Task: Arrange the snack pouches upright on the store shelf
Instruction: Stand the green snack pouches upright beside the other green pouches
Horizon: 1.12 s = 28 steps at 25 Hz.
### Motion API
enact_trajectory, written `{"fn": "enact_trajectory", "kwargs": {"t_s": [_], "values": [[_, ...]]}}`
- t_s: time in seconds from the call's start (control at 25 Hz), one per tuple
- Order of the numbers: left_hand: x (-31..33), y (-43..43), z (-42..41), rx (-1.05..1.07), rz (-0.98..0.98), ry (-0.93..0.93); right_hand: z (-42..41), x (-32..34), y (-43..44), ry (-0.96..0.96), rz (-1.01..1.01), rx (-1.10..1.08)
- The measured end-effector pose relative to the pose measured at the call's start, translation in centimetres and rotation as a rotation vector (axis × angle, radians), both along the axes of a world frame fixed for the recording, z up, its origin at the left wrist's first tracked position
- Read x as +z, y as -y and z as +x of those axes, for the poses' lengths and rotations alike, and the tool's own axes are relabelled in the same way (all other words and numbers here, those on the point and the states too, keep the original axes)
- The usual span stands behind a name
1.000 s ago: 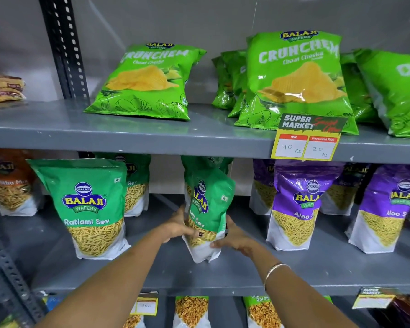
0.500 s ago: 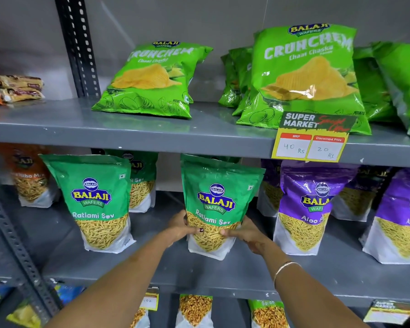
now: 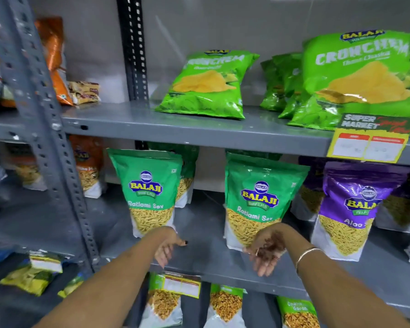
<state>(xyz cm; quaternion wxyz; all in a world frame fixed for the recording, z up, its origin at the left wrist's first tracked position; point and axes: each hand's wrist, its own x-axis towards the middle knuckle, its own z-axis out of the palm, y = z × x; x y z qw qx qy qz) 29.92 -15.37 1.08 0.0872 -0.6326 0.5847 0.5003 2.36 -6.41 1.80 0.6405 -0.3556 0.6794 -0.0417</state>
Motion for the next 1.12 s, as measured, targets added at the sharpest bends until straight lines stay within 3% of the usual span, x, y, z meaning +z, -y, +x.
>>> {"fn": "enact_trajectory", "kwargs": {"t_s": [0.08,0.2,0.28,0.36,0.48,0.6,0.88,1.12], "values": [[0.4,1.4,4.2,0.122,0.038,-0.037,6.0,0.4,1.9,-0.02,-0.071,0.063],[0.0,4.8,9.3,0.177,-0.268,-0.196,15.8,-0.1,4.8,-0.209,-0.415,-0.013],[-0.5,6.5,11.4,0.103,-0.44,-0.291,20.0,-1.4,7.2,-0.137,-0.573,-0.209],[-1.8,8.1,12.3,-0.007,-0.508,-0.391,22.3,-2.8,9.1,-0.007,-0.705,-0.381],[-2.5,8.4,12.5,0.015,-0.536,-0.487,23.9,-2.9,10.0,0.094,-0.867,-0.53],[-3.9,9.3,12.9,0.095,-0.512,-0.571,24.7,-2.2,9.4,0.097,-0.912,-0.586],[-3.8,6.3,14.4,0.025,-0.625,-0.441,26.7,-1.5,5.1,-0.137,-0.829,-0.603],[-3.1,4.3,15.4,-0.026,-0.645,-0.34,27.5,-0.8,3.1,-0.099,-0.811,-0.593]]}}
